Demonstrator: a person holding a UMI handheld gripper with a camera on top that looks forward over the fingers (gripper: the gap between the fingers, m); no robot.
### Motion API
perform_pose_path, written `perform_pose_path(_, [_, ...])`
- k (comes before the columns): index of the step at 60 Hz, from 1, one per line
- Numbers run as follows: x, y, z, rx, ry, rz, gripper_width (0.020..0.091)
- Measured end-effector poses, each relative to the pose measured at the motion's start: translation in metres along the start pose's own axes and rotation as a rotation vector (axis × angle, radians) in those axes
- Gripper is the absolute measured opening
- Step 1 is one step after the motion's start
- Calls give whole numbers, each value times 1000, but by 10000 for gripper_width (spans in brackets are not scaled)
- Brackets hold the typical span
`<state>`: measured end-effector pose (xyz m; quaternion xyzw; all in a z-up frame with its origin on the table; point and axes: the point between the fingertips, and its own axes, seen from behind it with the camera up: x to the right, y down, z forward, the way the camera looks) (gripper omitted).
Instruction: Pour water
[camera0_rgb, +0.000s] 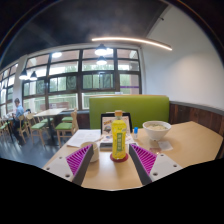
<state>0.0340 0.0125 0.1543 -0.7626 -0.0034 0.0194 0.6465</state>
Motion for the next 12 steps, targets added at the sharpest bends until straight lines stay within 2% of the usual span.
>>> perform_pose_path(12, [-29, 16, -96, 23, -60, 66, 815])
